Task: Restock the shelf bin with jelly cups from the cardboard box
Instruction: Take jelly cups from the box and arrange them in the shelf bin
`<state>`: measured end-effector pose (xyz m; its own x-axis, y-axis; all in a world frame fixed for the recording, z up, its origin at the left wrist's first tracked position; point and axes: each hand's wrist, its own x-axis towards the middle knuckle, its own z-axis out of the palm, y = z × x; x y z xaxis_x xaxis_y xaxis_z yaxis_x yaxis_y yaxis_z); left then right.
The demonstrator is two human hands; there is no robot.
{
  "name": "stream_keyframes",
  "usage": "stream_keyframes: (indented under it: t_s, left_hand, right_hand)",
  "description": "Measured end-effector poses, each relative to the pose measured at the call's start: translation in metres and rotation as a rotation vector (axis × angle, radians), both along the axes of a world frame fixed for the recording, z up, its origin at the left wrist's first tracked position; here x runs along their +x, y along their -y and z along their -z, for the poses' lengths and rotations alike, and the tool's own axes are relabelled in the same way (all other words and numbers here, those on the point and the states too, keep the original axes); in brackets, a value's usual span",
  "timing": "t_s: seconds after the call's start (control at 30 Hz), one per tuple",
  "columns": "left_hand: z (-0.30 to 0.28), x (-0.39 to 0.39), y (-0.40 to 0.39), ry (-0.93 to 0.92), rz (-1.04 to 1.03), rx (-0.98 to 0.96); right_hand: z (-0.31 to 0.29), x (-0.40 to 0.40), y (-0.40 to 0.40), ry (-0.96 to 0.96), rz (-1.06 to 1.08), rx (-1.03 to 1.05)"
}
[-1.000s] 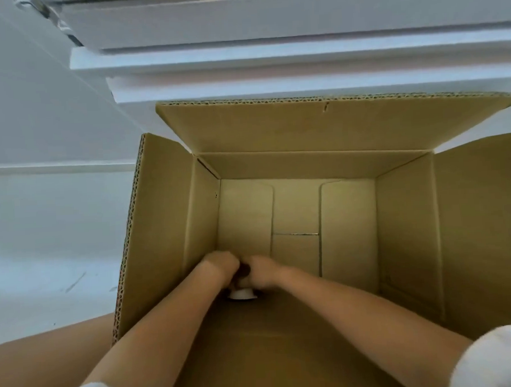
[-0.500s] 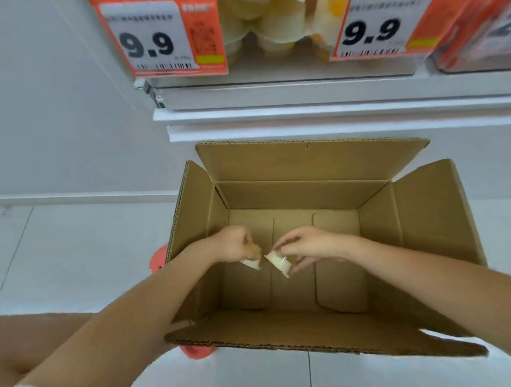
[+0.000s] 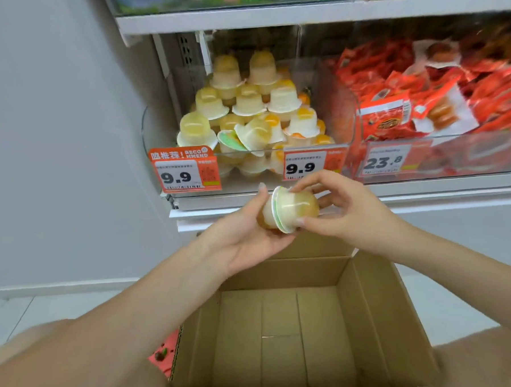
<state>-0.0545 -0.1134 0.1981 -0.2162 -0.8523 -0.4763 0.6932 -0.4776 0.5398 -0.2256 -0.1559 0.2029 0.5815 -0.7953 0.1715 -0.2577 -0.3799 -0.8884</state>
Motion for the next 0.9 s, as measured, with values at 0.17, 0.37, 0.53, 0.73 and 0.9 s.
stream_keyframes:
  t_s: [0.17, 0.37, 0.53, 0.73, 0.9]
  left_hand:
    - [-0.006, -0.002, 0.005, -0.08, 0.071, -0.16]
    - [-0.002, 0.003, 0.009, -0.031, 0.12, -0.162]
    - [-0.007, 0.006, 0.008, -0.023, 0.137, -0.156]
    - [-0.009, -0.001, -0.002, 0.058, 0.068, -0.057]
    - [-0.021, 0.009, 0.002, 0.387, 0.179, -0.099]
  right_hand:
    - [-0.002, -0.002, 0.007, 0.115, 0.028, 0.003]
    - [0.003, -0.002, 0.01, 0.094, -0.029, 0.046]
    - [-0.001, 0.001, 0.013, 0.079, -0.052, 0.034]
    - [-0.003, 0.006, 0.009, -0.041, -0.062, -0.03]
    - [-0.015, 0.01, 0.019, -0.018, 0.03, -0.057]
